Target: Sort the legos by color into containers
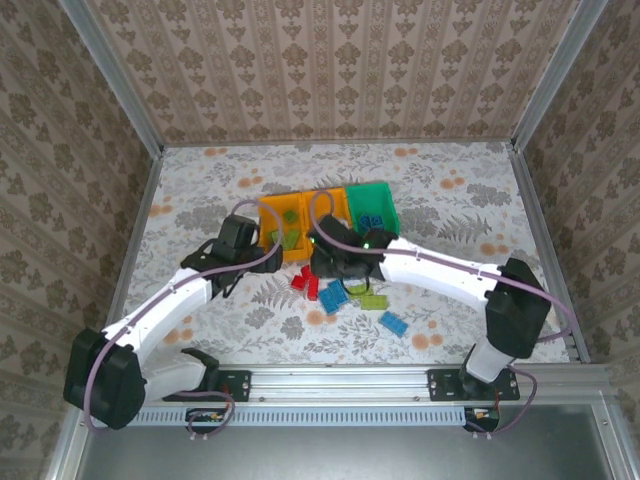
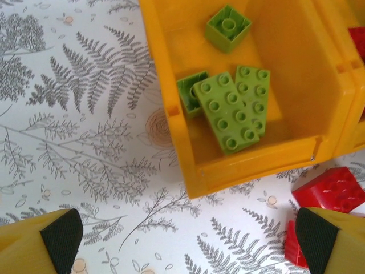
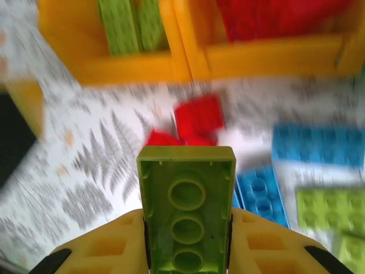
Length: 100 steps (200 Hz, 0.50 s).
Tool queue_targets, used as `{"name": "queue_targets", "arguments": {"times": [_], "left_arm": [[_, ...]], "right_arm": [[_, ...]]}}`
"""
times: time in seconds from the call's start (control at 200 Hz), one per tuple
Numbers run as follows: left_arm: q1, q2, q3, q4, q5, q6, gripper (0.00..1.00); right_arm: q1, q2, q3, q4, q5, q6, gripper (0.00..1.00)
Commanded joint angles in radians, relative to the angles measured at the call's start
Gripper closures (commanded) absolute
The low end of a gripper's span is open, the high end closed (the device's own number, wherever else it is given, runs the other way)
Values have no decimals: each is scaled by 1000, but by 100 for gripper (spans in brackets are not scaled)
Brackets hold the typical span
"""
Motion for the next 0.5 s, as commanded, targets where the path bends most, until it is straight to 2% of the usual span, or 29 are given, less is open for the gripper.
{"name": "queue_targets", "arguments": {"times": [0.0,0.18,0.36,0.435,0.495], "left_arm": [[-10,-39,-41,-28,-24,-36,0],[-20,-90,-96,-49,-42,-65,0],[-44,-121,-129,-67,-55,-88,0],[-57,-128,-142,-59,-56,-103,0],[-64,-127,-147,-57,-60,-112,0]], "right_arm": [[-54,117,127,77,-46,-153,73],[-112,304,347,107,-153,-190,73],[-142,438,460,138,-210,-182,72],[-146,477,496,145,-223,-180,69],[-147,508,530,132,-224,-180,63]]}}
